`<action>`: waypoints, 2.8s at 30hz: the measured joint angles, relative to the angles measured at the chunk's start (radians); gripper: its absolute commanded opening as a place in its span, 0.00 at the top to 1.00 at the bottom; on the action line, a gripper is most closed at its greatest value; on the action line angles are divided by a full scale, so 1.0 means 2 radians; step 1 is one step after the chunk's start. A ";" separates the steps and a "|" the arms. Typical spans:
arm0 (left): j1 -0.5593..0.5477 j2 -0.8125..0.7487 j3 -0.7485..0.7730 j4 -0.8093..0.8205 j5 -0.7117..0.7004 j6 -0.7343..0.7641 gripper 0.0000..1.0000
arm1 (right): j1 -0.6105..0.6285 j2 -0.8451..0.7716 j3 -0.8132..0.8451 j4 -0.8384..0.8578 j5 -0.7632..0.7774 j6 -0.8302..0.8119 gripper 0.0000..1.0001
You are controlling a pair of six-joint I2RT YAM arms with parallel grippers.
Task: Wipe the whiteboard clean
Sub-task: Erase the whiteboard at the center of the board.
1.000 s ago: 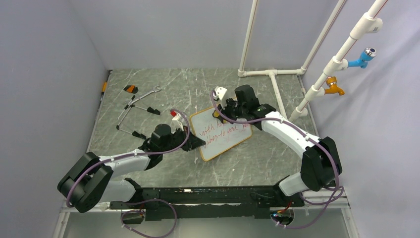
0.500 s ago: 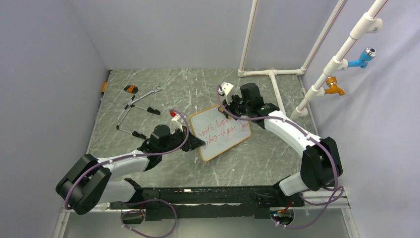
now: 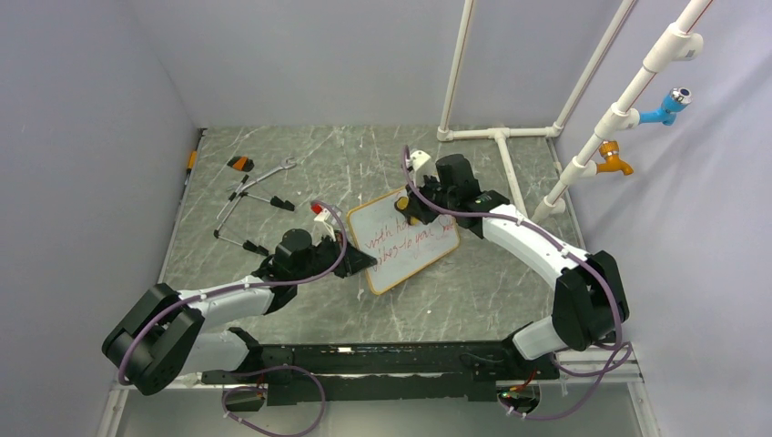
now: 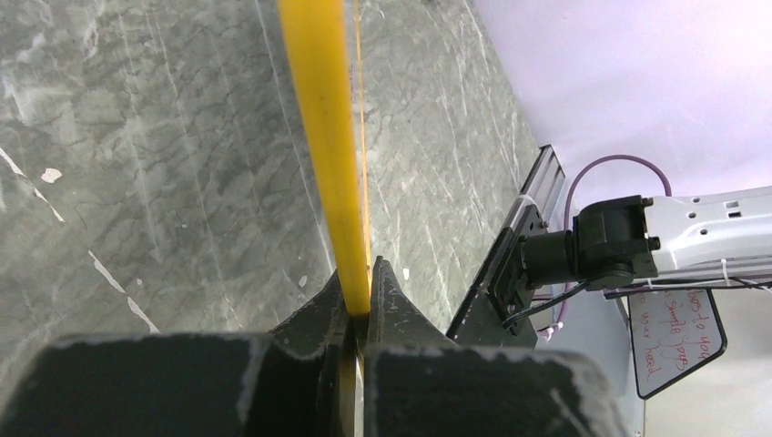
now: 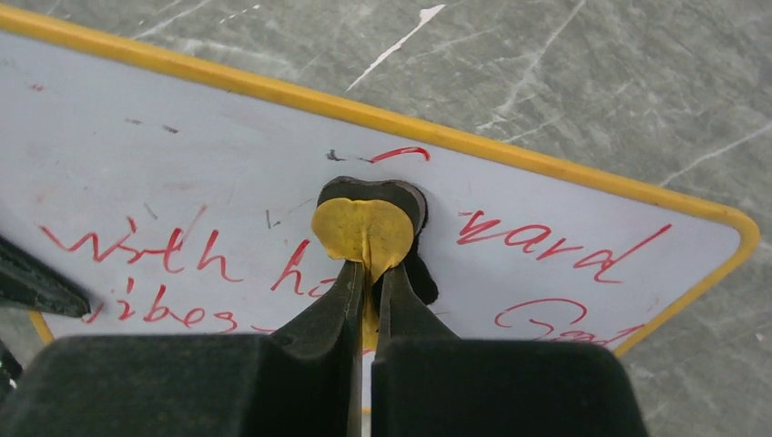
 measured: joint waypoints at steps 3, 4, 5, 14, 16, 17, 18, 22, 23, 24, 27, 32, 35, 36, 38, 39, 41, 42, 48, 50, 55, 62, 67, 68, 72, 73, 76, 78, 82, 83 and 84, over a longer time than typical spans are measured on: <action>0.001 0.000 0.000 -0.002 -0.002 0.000 1.00 | 0.005 0.002 0.002 0.006 0.031 0.017 1.00; 0.001 0.000 0.000 -0.002 -0.003 0.000 1.00 | 0.006 0.002 0.002 0.009 0.041 0.020 1.00; 0.001 0.000 0.000 -0.004 -0.004 0.002 1.00 | 0.006 0.003 0.003 0.012 0.053 0.021 1.00; 0.001 0.000 0.002 -0.012 -0.007 0.008 1.00 | 0.011 0.012 0.014 0.019 0.095 0.012 1.00; 0.001 0.000 0.003 -0.015 -0.008 0.008 1.00 | 0.018 0.016 0.021 0.013 0.093 -0.004 1.00; 0.002 0.000 0.003 -0.017 -0.008 0.008 1.00 | 0.024 0.018 0.025 0.010 0.093 -0.015 1.00; 0.002 0.000 0.003 -0.019 -0.009 0.008 1.00 | 0.033 0.018 0.028 0.007 0.093 -0.025 1.00; 0.003 -0.001 0.003 -0.028 -0.014 0.011 1.00 | 0.069 0.018 0.040 0.003 0.087 -0.054 1.00; 0.003 -0.001 0.003 -0.031 -0.015 0.012 1.00 | 0.073 0.018 0.040 0.003 0.090 -0.056 1.00; 0.003 -0.002 0.003 -0.033 -0.017 0.014 1.00 | 0.076 0.019 0.040 0.004 0.097 -0.055 1.00; 0.004 -0.002 0.004 -0.037 -0.022 0.016 1.00 | 0.076 0.021 0.040 0.007 0.119 -0.048 1.00; 0.004 -0.002 0.007 -0.041 -0.023 0.016 1.00 | 0.074 0.025 0.040 0.015 0.167 -0.041 1.00; 0.004 -0.003 0.008 -0.043 -0.023 0.016 1.00 | 0.070 0.030 0.040 0.019 0.192 -0.042 1.00; 0.004 -0.003 0.008 -0.043 -0.023 0.016 1.00 | 0.069 0.032 0.040 0.020 0.198 -0.042 1.00; 0.004 -0.004 0.008 -0.043 -0.024 0.015 1.00 | 0.069 0.033 0.040 0.021 0.199 -0.046 1.00; 0.004 -0.004 0.008 -0.043 -0.023 0.015 1.00 | 0.069 0.033 0.041 0.019 0.190 -0.053 1.00; 0.004 -0.004 0.008 -0.049 -0.023 0.015 1.00 | 0.065 0.033 0.042 0.013 0.161 -0.070 1.00; 0.004 -0.004 0.008 -0.050 -0.023 0.015 1.00 | 0.061 0.033 0.045 0.008 0.141 -0.083 1.00; 0.004 -0.014 0.008 -0.061 -0.023 0.017 1.00 | 0.046 0.031 0.049 -0.010 0.077 -0.117 1.00; 0.004 -0.016 0.008 -0.061 -0.024 0.019 1.00 | 0.040 0.031 0.049 -0.007 0.079 -0.104 1.00; 0.004 -0.018 0.008 -0.060 -0.025 0.023 1.00 | 0.026 0.027 0.043 0.000 0.101 -0.072 1.00; 0.004 -0.019 0.008 -0.062 -0.022 0.030 1.00 | 0.007 0.028 0.042 -0.007 0.066 -0.103 1.00; 0.004 -0.027 0.008 -0.068 -0.021 0.032 1.00 | 0.000 0.025 0.041 -0.024 0.017 -0.130 1.00; 0.004 -0.028 0.008 -0.069 -0.021 0.034 1.00 | 0.000 0.024 0.041 -0.027 0.011 -0.129 1.00; 0.004 -0.028 0.008 -0.066 -0.020 0.041 1.00 | -0.019 0.019 0.037 -0.021 0.001 -0.088 1.00; 0.004 -0.028 0.008 -0.064 -0.019 0.043 1.00 | -0.024 0.015 0.030 -0.011 0.004 -0.071 1.00; 0.002 -0.028 0.008 -0.059 -0.015 0.049 1.00 | -0.040 0.004 0.008 0.011 0.036 -0.037 1.00; 0.002 -0.028 0.008 -0.058 -0.013 0.050 1.00 | -0.045 0.006 0.005 0.017 0.051 -0.022 1.00; 0.002 -0.028 0.008 -0.057 -0.012 0.046 1.00 | -0.048 0.013 0.007 0.018 0.046 -0.017 1.00; 0.002 -0.028 0.008 -0.057 -0.012 0.045 1.00 | -0.049 0.014 0.008 0.017 0.037 -0.023 1.00; 0.002 -0.028 0.007 -0.057 -0.012 0.044 1.00 | -0.050 0.014 0.008 0.016 0.027 -0.028 1.00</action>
